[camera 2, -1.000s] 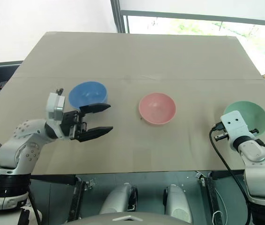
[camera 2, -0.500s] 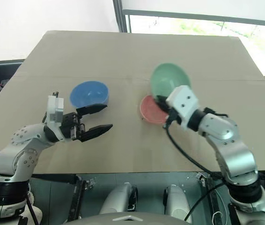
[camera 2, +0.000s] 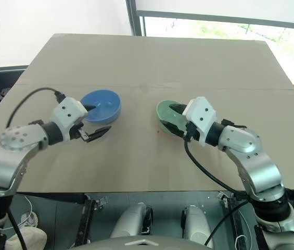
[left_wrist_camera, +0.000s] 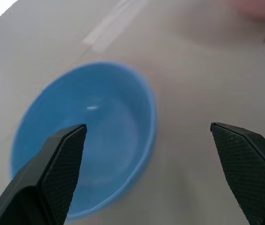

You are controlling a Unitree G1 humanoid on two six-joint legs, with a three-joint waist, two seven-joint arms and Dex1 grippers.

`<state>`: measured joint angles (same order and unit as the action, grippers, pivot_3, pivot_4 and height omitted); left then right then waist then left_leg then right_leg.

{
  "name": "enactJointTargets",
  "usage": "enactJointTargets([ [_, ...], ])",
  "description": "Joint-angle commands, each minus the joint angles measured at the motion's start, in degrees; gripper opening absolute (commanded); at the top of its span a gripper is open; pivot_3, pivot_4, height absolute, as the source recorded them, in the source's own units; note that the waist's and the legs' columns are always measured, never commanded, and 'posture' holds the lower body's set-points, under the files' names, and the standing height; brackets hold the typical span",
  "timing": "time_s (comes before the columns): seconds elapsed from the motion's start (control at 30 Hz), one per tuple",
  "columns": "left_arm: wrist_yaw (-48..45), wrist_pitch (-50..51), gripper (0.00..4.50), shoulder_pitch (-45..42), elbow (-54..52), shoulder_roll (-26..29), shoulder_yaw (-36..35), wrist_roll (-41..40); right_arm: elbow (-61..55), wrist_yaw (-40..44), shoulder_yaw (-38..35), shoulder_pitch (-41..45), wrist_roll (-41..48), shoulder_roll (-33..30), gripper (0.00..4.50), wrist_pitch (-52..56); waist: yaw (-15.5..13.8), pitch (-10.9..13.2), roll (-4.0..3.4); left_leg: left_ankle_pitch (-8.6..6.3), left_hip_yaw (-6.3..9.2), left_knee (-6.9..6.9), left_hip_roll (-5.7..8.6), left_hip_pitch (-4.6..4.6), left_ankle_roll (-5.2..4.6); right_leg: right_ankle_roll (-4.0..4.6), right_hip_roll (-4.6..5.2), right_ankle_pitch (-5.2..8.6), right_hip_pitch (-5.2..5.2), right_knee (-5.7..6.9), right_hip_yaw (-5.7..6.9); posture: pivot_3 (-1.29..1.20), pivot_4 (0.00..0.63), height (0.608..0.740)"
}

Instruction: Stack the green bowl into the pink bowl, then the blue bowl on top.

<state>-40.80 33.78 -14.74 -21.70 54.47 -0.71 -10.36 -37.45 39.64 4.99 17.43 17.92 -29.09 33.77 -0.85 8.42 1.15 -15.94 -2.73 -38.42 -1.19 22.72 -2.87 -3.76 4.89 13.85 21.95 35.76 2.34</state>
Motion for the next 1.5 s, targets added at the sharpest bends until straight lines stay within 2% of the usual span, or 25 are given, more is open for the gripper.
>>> enactJointTargets([
  [0.03, -0.9, 1.1, 3.97, -3.3, 2.4, 2.3, 5.5, 5.8, -2.2, -0.2, -1.6, -0.6, 1.9, -0.6, 2.48, -0.3, 0.1, 0.0, -0.01, 0.00, -0.01, -0.01, 0.00, 0.00, 0.00, 0.00, 0.00, 0.00, 0.00, 0.01, -0.01, 0.00, 0.150, 0.740],
  [0.07, -1.7, 0.3, 3.78, -3.9, 3.3, 2.5, 6.4, 6.7, -2.2, -0.4, -1.7, -0.6, 2.2, -0.6, 2.48, -0.3, 0.1, 0.0, -0.01, 0.00, -0.04, -0.01, 0.01, -0.01, 0.00, 0.00, -0.01, 0.00, 0.03, 0.01, -0.03, 0.00, 0.150, 0.740],
  [0.1, -2.1, -0.4, 3.28, -4.7, 4.5, 2.4, 7.2, 7.5, -2.3, -0.6, -1.7, -0.6, 2.4, -0.6, 2.48, -0.4, 0.2, 0.0, -0.02, 0.01, -0.06, -0.01, 0.04, 0.00, 0.01, 0.00, -0.04, 0.00, 0.07, 0.01, -0.03, 0.00, 0.150, 0.740],
  [0.13, -2.5, -1.0, 3.01, -5.5, 5.4, 2.5, 7.9, 8.2, -2.6, -0.6, -1.8, -0.7, 2.6, -0.8, 2.48, -0.5, 0.2, 0.0, -0.01, 0.02, -0.09, 0.00, 0.02, 0.00, 0.03, 0.00, -0.09, 0.00, 0.11, 0.03, -0.06, 0.00, 0.150, 0.740],
  [0.17, -2.9, -1.5, 2.38, -6.4, 6.4, 2.2, 8.5, 8.7, -3.0, -0.6, -2.1, -1.0, 3.0, -1.1, 2.48, -0.6, 0.1, 0.0, -0.01, 0.03, -0.09, 0.01, 0.01, 0.02, 0.05, 0.01, -0.12, 0.01, 0.15, 0.04, -0.06, 0.00, 0.150, 0.740],
  [0.2, -3.2, -1.8, 2.10, -7.4, 7.4, 1.9, 9.0, 9.2, -3.3, -0.6, -2.3, -1.2, 3.4, -1.2, 2.48, -0.5, 0.1, 0.0, 0.00, 0.04, -0.07, 0.02, 0.00, 0.05, 0.07, 0.01, -0.15, 0.01, 0.18, 0.04, -0.06, 0.00, 0.150, 0.740],
  [0.33, -4.9, -2.9, 0.22, -10.3, 10.6, 0.8, 10.4, 10.2, -4.1, -0.6, -2.7, -2.2, 4.2, -1.9, 2.48, -1.0, 0.0, 0.0, 0.00, 0.04, -0.08, 0.01, -0.01, 0.14, 0.06, 0.00, -0.12, 0.00, 0.21, 0.05, -0.07, 0.00, 0.150, 0.740],
  [0.37, -5.2, -3.2, 0.04, -10.9, 11.3, 0.5, 10.6, 10.4, -4.1, -0.9, -2.9, -2.5, 4.2, -1.9, 2.48, -1.1, 0.0, 0.0, 0.01, 0.03, -0.08, 0.01, 0.00, 0.14, 0.05, 0.00, -0.11, 0.00, 0.21, 0.05, -0.07, 0.00, 0.150, 0.740],
  [0.43, -7.0, -5.6, 0.04, -12.6, 11.8, -0.2, 10.1, 9.5, -4.4, -1.5, -3.7, -3.1, 4.5, -1.9, 2.48, -1.1, 0.0, 0.0, 0.02, 0.03, -0.09, 0.01, 0.01, 0.16, 0.04, -0.01, -0.11, 0.00, 0.21, 0.06, -0.08, 0.00, 0.150, 0.740],
  [0.57, -12.6, -1.4, 0.04, -22.2, 9.3, -6.2, 6.1, -1.0, -5.1, -3.1, -7.8, -5.3, 6.4, -2.2, 2.48, 0.0, -0.7, 0.1, 0.15, 0.03, 0.02, -0.09, -0.02, 0.25, 0.04, -0.01, -0.08, 0.00, 0.21, 0.06, 0.00, 0.00, 0.150, 0.740],
  [0.67, -17.4, -1.1, 0.04, -31.7, 10.3, -9.7, 8.8, -4.3, -5.2, -3.5, -12.1, -9.6, 6.8, -4.2, 2.48, 0.8, -1.1, 0.1, 0.22, 0.02, 0.06, -0.21, 0.00, 0.32, 0.01, -0.02, -0.07, -0.01, 0.19, 0.09, 0.04, 0.00, 0.150, 0.740],
  [0.7, -19.0, -2.0, 0.00, -34.9, 11.9, -11.4, 10.6, -4.4, -5.5, -3.3, -13.9, -11.9, 7.1, -4.8, 2.97, 0.7, -1.4, 0.1, 0.22, 0.01, 0.06, -0.23, 0.06, 0.32, -0.01, -0.02, -0.07, -0.01, 0.17, 0.09, 0.05, 0.00, 0.150, 0.740],
  [0.73, -19.9, -3.0, 0.00, -37.2, 13.6, -12.8, 12.0, -3.8, -5.8, -4.1, -15.2, -13.4, 7.3, -4.7, 3.18, 0.8, -1.4, 0.1, 0.22, -0.01, 0.07, -0.24, 0.14, 0.33, -0.03, -0.02, -0.07, -0.01, 0.15, 0.08, 0.05, 0.00, 0.150, 0.740],
  [0.83, -23.2, -7.9, 0.00, -41.3, 19.6, -16.5, 15.9, -1.6, -8.6, -6.7, -18.3, -18.1, 5.5, -4.4, 4.47, -0.9, -1.1, 0.0, 0.08, -0.03, -0.02, -0.20, 0.20, 0.21, -0.07, -0.03, -0.06, -0.01, 0.06, 0.07, -0.03, 0.00, 0.150, 0.740],
  [0.97, -31.9, -15.2, 0.00, -43.9, 25.3, -18.9, 19.6, -1.0, -14.3, -8.1, -22.8, -26.1, 6.6, -4.1, 4.47, -0.3, -0.1, 0.0, 0.06, -0.01, -0.05, -0.16, 0.12, 0.13, -0.04, -0.06, -0.14, 0.03, 0.08, 0.07, -0.09, 0.00, 0.150, 0.740],
  [1.07, -38.8, -20.1, 0.00, -44.1, 28.2, -19.5, 21.1, -1.8, -16.0, -9.9, -24.1, -28.7, 5.6, -3.6, 4.47, -0.6, 0.3, 0.0, 0.06, -0.01, -0.12, -0.19, 0.08, 0.12, -0.04, -0.06, -0.16, 0.02, 0.11, 0.08, -0.18, 0.00, 0.150, 0.740],
  [1.13, -40.3, -22.5, 0.00, -44.1, 31.2, -21.7, 21.3, -1.9, -17.0, -11.4, -23.9, -29.6, 5.1, -3.0, 4.47, -0.6, 0.0, 0.0, 0.07, -0.02, -0.13, -0.21, 0.08, 0.11, -0.05, -0.06, -0.15, 0.02, 0.11, 0.08, -0.20, 0.00, 0.150, 0.740],
  [1.2, -43.3, -24.4, 0.69, -43.4, 31.8, -23.4, 20.8, -3.6, -17.7, -12.6, -22.7, -29.9, 4.4, -2.6, 4.50, -0.4, -0.1, 0.0, 0.07, -0.02, -0.10, -0.25, 0.08, 0.11, -0.05, -0.06, -0.15, 0.02, 0.09, 0.08, -0.19, 0.00, 0.150, 0.740],
  [1.23, -43.3, -26.2, 0.90, -43.0, 32.1, -24.2, 20.3, -3.6, -17.9, -13.0, -22.2, -29.9, 4.2, -2.6, 4.50, -0.3, -0.1, 0.0, 0.08, -0.02, -0.09, -0.28, 0.10, 0.13, -0.06, -0.06, -0.15, 0.02, 0.09, 0.08, -0.19, 0.00, 0.150, 0.740],
  [1.3, -39.6, -26.5, 1.84, -42.4, 32.3, -26.2, 17.8, -3.9, -18.1, -14.2, -21.3, -29.8, 3.1, -2.5, 4.50, -0.4, -0.1, 0.0, 0.08, -0.03, -0.06, -0.32, 0.10, 0.17, -0.07, -0.06, -0.12, 0.02, 0.08, 0.08, -0.18, 0.00, 0.150, 0.740],
  [1.33, -38.6, -25.5, 2.12, -42.1, 32.0, -26.8, 16.4, -5.1, -17.8, -15.2, -21.2, -29.6, 2.5, -2.0, 4.50, -0.3, -0.1, 0.0, 0.10, -0.04, -0.05, -0.32, 0.11, 0.17, -0.08, -0.06, -0.11, 0.02, 0.08, 0.07, -0.19, 0.00, 0.150, 0.740],
  [1.43, -36.7, -22.7, 2.12, -38.7, 29.2, -27.6, 10.5, -11.1, -14.7, -18.4, -20.7, -29.3, -1.7, 1.1, 4.50, -5.7, 0.3, 0.0, 0.06, -0.04, -0.05, -0.32, 0.09, 0.16, -0.09, -0.07, -0.11, 0.02, 0.08, 0.08, -0.19, 0.00, 0.150, 0.740],
  [1.47, -33.4, -27.8, 2.12, -36.5, 27.9, -28.0, 8.2, -9.9, -14.0, -17.2, -20.4, -29.9, -1.7, 0.8, 4.50, -6.1, 0.4, 0.0, 0.05, -0.04, -0.08, -0.31, 0.07, 0.14, -0.09, -0.07, -0.11, 0.02, 0.10, 0.11, -0.23, 0.00, 0.150, 0.740],
  [1.5, -32.3, -26.0, 2.12, -34.9, 26.0, -26.6, 7.3, -9.7, -13.6, -15.3, -20.5, -30.8, -0.9, 0.0, 4.50, -6.3, 0.4, 0.0, 0.05, -0.04, -0.09, -0.29, 0.05, 0.11, -0.09, -0.07, -0.11, 0.02, 0.10, 0.11, -0.25, 0.00, 0.150, 0.740],
])
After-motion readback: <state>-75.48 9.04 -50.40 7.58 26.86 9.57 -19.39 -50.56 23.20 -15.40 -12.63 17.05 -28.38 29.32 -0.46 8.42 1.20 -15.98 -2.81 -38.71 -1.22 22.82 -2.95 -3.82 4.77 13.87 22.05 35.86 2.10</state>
